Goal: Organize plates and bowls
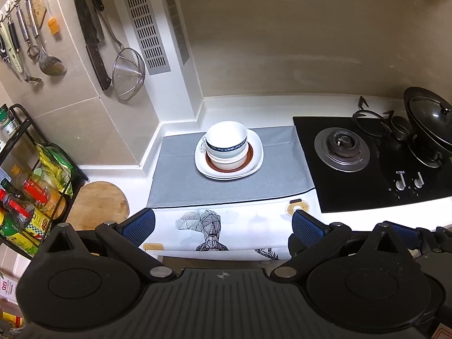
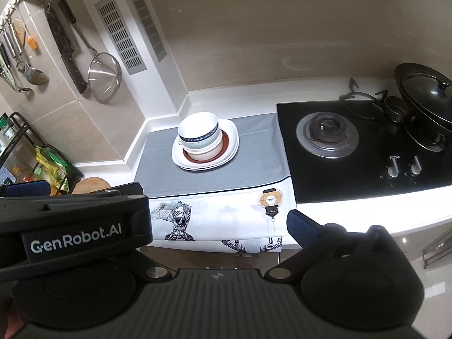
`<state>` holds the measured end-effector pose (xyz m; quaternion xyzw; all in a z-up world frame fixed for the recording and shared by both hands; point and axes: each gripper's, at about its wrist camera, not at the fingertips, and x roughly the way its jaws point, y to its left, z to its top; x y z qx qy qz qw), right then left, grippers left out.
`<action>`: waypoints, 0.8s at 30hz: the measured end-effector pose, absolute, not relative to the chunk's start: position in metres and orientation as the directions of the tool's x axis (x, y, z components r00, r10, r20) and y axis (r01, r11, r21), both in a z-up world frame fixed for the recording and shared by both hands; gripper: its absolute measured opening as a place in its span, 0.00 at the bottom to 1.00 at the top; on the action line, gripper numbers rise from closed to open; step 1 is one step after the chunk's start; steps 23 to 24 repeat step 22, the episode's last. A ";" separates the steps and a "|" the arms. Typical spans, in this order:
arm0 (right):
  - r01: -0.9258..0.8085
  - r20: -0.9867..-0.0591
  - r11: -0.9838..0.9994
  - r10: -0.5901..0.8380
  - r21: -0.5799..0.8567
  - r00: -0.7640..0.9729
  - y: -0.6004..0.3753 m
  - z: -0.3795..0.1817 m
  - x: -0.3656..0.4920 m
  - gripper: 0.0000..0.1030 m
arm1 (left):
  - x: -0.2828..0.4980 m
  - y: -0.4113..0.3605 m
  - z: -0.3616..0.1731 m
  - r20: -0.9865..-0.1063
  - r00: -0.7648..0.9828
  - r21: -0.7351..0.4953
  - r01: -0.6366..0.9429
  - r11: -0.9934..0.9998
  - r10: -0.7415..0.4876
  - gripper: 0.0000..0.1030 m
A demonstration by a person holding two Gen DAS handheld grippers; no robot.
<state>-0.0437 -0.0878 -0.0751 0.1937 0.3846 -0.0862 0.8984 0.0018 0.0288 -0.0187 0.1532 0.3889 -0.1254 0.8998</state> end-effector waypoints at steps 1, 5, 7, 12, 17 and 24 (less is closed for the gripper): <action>0.306 -0.724 0.910 -0.008 0.281 0.689 -0.088 -0.075 -0.044 0.99 | 0.001 0.029 -0.019 -0.738 0.666 0.177 0.346 0.921 -0.108 1.00; 0.308 -0.720 0.910 -0.016 0.277 0.694 -0.087 -0.074 -0.048 0.99 | -0.001 0.031 -0.017 -0.733 0.670 0.177 0.349 0.920 -0.113 1.00; 0.308 -0.719 0.911 -0.017 0.276 0.695 -0.087 -0.073 -0.049 1.00 | -0.003 0.031 -0.017 -0.732 0.672 0.176 0.348 0.921 -0.115 1.00; 0.307 -0.721 0.911 -0.015 0.276 0.693 -0.085 -0.074 -0.050 0.99 | -0.001 0.033 -0.018 -0.734 0.669 0.175 0.349 0.921 -0.114 1.00; 0.310 -0.725 0.909 -0.013 0.279 0.689 -0.085 -0.076 -0.050 0.99 | -0.001 0.033 -0.020 -0.737 0.667 0.177 0.349 0.920 -0.111 1.00; 0.303 -0.715 0.911 -0.014 0.279 0.699 -0.082 -0.076 -0.048 0.99 | -0.003 0.038 -0.021 -0.721 0.682 0.161 0.342 0.926 -0.127 1.00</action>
